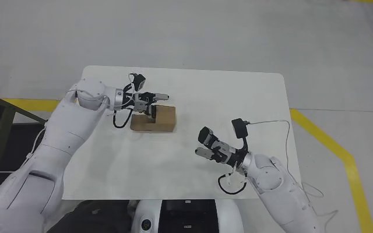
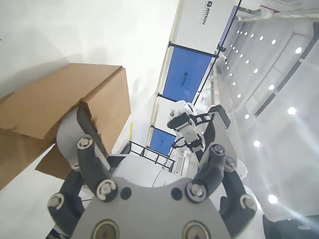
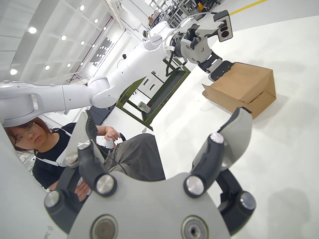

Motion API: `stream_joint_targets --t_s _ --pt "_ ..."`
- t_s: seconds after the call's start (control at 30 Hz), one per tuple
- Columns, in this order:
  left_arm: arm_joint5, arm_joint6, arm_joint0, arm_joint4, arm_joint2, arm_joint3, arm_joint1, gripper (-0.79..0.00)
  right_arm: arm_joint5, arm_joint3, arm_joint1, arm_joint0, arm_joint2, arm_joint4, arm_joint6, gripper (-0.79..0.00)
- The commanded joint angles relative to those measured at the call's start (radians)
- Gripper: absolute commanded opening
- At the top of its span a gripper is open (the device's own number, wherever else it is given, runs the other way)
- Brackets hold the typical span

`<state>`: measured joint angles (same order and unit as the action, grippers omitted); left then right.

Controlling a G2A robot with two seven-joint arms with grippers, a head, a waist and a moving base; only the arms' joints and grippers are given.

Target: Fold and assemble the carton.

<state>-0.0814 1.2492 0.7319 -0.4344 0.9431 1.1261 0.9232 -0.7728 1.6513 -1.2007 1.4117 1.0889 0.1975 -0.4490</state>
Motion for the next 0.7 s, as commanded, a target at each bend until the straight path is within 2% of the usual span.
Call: stream_joint_targets --t_s 0.0,0.3,0.5,0.67 --pt "-0.014 -0.005 0.043 0.011 0.042 0.044 -0.018 0.000 0.002 -0.003 0.000 -0.007 -0.006 -0.004 -0.004 0.000" --pt "-0.080 -0.075 0.149 0.093 0.145 0.161 -0.062 0.000 0.005 -0.010 0.001 -0.021 -0.020 -0.009 -0.004 0.000" --pt "-0.034 -0.021 0.236 -0.039 0.261 0.229 -0.085 0.000 -0.015 -0.020 0.000 -0.042 -0.034 -0.025 -0.012 0.000" --pt "0.014 0.029 0.319 -0.211 0.366 0.275 -0.098 0.000 -0.026 -0.104 -0.013 -0.137 -0.082 -0.095 -0.039 0.000"
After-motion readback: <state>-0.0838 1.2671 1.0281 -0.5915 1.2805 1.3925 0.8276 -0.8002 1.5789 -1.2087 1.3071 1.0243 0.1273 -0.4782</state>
